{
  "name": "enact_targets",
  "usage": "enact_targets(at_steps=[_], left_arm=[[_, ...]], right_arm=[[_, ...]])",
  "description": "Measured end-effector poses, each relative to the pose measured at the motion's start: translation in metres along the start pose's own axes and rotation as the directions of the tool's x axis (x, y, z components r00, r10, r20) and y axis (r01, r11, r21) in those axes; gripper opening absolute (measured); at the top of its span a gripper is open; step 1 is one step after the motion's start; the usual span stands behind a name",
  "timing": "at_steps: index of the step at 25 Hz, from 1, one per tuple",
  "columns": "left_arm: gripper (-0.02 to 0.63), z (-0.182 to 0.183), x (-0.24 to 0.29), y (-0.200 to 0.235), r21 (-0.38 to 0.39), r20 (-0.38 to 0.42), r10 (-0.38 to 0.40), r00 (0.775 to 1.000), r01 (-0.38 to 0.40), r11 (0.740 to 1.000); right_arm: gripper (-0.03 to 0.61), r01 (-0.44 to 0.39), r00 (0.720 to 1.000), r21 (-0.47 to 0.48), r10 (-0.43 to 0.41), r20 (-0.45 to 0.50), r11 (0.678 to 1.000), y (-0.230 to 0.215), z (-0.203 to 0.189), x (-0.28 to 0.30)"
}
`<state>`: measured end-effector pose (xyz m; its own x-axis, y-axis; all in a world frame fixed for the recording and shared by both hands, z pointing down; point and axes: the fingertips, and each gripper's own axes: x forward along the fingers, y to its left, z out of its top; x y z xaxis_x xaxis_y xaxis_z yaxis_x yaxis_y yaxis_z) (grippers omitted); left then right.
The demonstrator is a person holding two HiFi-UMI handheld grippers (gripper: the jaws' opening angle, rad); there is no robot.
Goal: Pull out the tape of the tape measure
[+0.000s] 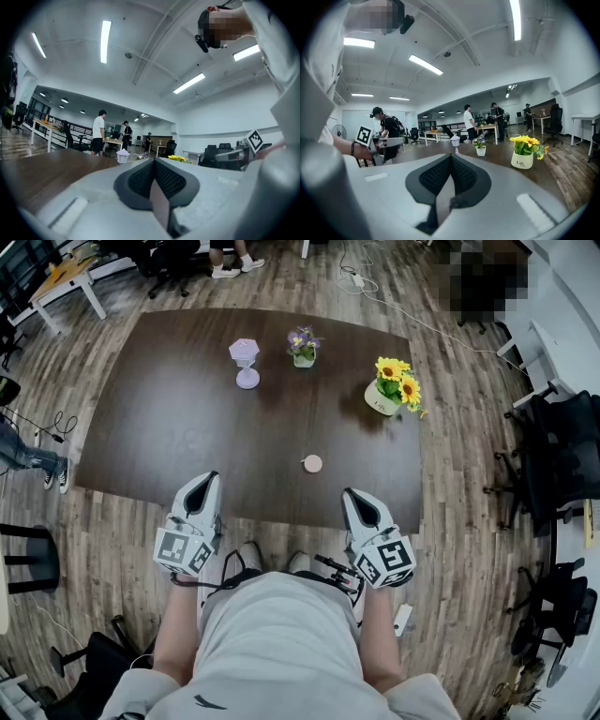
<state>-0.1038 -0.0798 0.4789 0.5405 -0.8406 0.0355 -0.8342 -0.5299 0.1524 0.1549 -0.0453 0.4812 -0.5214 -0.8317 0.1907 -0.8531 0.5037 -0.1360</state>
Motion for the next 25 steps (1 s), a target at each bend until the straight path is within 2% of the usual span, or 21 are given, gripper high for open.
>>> enact_targets(at_steps=[20,25], left_arm=[[0.006,-0.003,0.002,0.001,-0.002,-0.001,-0.009,1.0,0.009,1.0],[0.006,-0.004,0.004,0.005,-0.021,-0.003,0.004,1.0,-0.004,1.0]], right_arm=[[0.002,-0.004,1.0,0.034,0.003,0.029,0.999,-0.004,0.005,0.002],[0.002,0.014,0.999,-0.006,-0.014,-0.034,1.0,-0.007,-0.005,0.012]])
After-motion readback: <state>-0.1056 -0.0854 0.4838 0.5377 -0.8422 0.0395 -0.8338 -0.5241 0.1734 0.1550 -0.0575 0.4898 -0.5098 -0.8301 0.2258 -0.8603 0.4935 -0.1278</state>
